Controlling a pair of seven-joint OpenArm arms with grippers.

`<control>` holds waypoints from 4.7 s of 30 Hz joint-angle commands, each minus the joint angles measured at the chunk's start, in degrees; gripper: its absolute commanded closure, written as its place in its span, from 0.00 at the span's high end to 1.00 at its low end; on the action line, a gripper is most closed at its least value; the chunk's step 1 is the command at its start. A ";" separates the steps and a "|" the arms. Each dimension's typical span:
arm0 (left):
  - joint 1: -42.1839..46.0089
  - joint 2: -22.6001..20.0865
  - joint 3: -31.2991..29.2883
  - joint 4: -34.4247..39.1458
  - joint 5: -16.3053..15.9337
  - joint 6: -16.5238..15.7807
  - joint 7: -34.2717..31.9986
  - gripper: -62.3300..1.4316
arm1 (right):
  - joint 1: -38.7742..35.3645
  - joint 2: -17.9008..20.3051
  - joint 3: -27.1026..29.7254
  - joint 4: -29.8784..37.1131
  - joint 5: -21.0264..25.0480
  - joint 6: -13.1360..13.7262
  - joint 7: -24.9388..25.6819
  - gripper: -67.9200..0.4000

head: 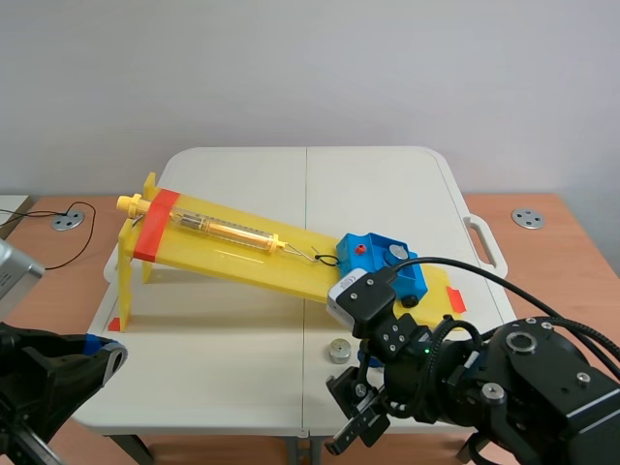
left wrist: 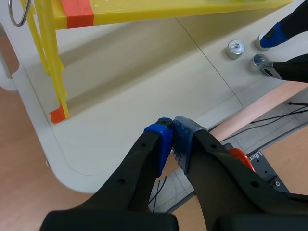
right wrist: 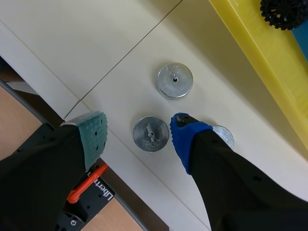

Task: Place the four metal weights on the blue cart on the ramp.

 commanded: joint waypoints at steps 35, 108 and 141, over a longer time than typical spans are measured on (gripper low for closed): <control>-1.29 0.46 -0.85 4.15 -4.39 -1.20 -4.92 0.07 | 8.11 0.44 -1.46 -1.68 1.60 -3.89 3.17 0.02; -2.21 0.44 -0.85 4.15 -4.39 -1.20 -4.48 0.07 | 18.12 -12.24 27.78 -1.01 26.56 2.62 -2.05 0.17; -2.23 0.44 -0.85 4.15 -4.39 -1.20 -4.50 0.07 | -9.03 8.15 31.47 30.38 27.74 8.09 -7.50 0.42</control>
